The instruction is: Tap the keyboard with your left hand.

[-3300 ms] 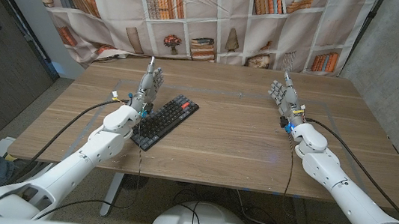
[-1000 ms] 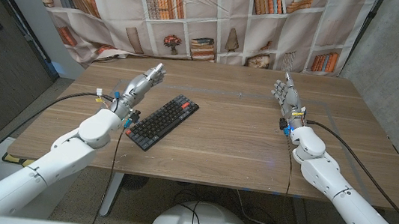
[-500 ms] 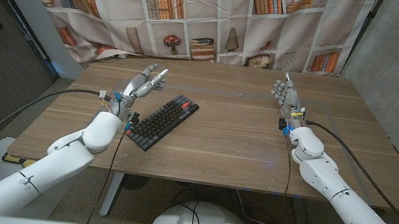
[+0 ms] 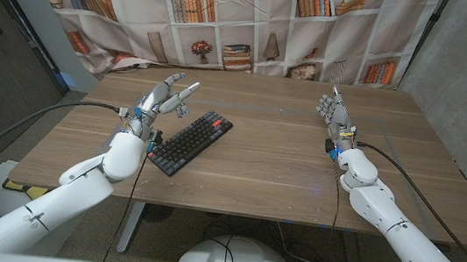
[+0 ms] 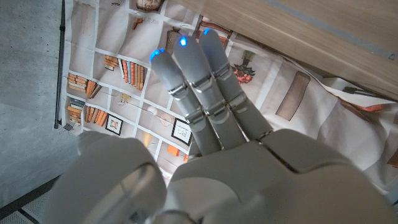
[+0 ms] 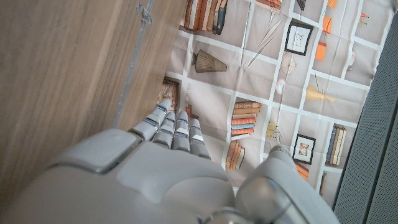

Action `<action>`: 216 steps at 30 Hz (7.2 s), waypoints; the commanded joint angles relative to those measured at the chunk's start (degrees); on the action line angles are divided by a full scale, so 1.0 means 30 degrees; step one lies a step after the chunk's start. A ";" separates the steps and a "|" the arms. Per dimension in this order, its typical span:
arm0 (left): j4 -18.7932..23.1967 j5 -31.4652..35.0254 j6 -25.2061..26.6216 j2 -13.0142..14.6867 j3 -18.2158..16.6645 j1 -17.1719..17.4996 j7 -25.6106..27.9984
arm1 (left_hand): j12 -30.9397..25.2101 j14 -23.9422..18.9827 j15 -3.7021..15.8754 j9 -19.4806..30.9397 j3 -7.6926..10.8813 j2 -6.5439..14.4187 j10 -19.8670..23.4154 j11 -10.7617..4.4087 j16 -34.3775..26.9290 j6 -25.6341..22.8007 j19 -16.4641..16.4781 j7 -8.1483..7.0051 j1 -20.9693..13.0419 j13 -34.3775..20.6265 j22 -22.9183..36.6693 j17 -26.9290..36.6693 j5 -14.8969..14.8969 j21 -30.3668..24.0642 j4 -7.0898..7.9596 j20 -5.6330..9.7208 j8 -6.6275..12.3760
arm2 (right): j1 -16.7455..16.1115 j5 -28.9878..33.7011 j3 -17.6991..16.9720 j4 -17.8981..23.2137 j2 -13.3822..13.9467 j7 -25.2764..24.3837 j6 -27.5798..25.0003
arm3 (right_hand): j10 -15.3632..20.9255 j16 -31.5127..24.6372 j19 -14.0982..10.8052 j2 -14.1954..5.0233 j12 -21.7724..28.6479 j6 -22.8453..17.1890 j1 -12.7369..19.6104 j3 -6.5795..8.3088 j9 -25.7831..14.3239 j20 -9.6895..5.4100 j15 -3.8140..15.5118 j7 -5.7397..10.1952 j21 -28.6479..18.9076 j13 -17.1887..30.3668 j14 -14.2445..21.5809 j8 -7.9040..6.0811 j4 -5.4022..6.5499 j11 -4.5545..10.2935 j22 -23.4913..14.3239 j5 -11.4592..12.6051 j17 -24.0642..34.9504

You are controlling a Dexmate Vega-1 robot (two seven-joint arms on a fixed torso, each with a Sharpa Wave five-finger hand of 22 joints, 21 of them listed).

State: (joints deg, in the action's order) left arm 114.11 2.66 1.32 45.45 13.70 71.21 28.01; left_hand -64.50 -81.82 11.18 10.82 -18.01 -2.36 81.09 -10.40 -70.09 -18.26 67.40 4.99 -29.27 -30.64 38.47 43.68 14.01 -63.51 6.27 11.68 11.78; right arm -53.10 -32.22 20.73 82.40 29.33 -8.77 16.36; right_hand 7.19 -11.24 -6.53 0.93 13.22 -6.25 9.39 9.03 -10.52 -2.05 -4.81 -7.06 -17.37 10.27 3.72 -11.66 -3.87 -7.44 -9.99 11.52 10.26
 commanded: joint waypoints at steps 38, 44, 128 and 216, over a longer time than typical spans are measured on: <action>0.1587 0.3420 0.3181 0.0474 0.0585 -0.0337 -0.0294 | -0.7131 0.0731 -0.0254 0.0235 0.9641 0.3827 -0.2176 0.1232 -0.4344 0.3311 -0.1498 0.0639 -1.8337 -0.3772 0.9216 0.6560 0.4769 -0.2905 -0.5079 -0.0028 -0.0132 | 0.0239 -0.0117 0.0203 -0.0509 -0.0125 0.0103 -0.0283 | 0.0354 -0.0008 -0.0450 -0.0326 0.0027 -0.0221 0.0181 0.0089 -0.0050 -0.0248 -0.0096 0.0074 0.0177 0.0072 0.0297 0.0007 -0.0105 0.0038 -0.0131 -0.0103 0.0088; 0.1760 0.2737 0.3278 0.0852 0.0461 -0.0519 -0.1322 | -0.7075 0.0575 -0.0377 0.0219 1.0968 0.3337 -0.2163 0.1291 -0.4228 0.2714 -0.1409 0.0569 -1.8009 -0.4086 0.8922 0.6746 0.6588 -0.2780 -0.4944 -0.0034 0.0031 | 0.0136 -0.0188 0.0131 -0.0463 -0.0122 0.0001 -0.0312 | 0.0403 -0.0005 -0.0526 -0.0389 0.0020 -0.0255 0.0258 0.0128 -0.0050 -0.0251 -0.0065 0.0075 0.0192 0.0073 0.0365 0.0010 -0.0145 0.0052 -0.0134 -0.0114 0.0082; 0.3688 1.0651 1.3785 0.4069 0.8673 -0.8591 -1.3407 | -0.3150 0.0381 -0.0055 0.0330 1.7834 0.0127 -0.1254 0.0485 -0.1667 -0.5016 -0.2673 -0.1899 -1.2717 0.0533 0.0028 0.5437 0.8531 -0.3487 -0.4651 0.0230 -0.0172 | 0.0893 -0.0419 0.0569 -0.1828 -0.0893 0.0458 -0.0246 | 0.0858 0.0109 -0.0650 -0.1302 -0.0049 -0.0607 0.1408 0.0810 -0.0047 -0.0141 -0.0113 0.0180 0.0576 0.0079 0.0651 0.0031 -0.0708 0.0089 -0.0159 -0.0337 0.0055; 0.1042 1.3466 1.4111 0.1634 1.0317 -0.9589 -1.5856 | -0.3940 0.0299 -0.0121 0.0376 2.0467 0.0532 -0.1595 0.0150 -0.1107 -0.6459 -0.4231 -0.2011 -1.1119 0.0705 -0.2477 0.5278 0.7108 -0.8487 -0.4934 0.0225 -0.0224 | 0.0895 -0.0369 0.0694 -0.1185 -0.0550 0.0116 -0.1284 | 0.0988 0.0143 -0.0757 -0.1358 -0.0161 -0.0694 0.1436 0.0832 -0.0055 -0.0081 -0.0084 0.0253 0.0836 0.0088 0.0773 0.0106 -0.0795 0.0097 -0.0183 -0.0444 0.0099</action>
State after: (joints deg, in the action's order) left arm 117.47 44.01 44.19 50.36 44.92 42.36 -20.47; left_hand -75.70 -80.63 10.64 11.88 42.82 -0.82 76.64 -9.70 -73.15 -37.17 55.02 -1.02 -62.91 -27.92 31.26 59.42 35.48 -88.68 -8.56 7.97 10.94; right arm -49.70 -33.53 23.11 77.46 27.23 -7.77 12.74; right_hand 9.74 -11.01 -8.57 -3.06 12.81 -7.67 13.39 11.47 -10.52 -2.04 -5.07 -6.44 -15.22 10.26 5.48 -11.42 -6.01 -7.35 -10.26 10.42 10.25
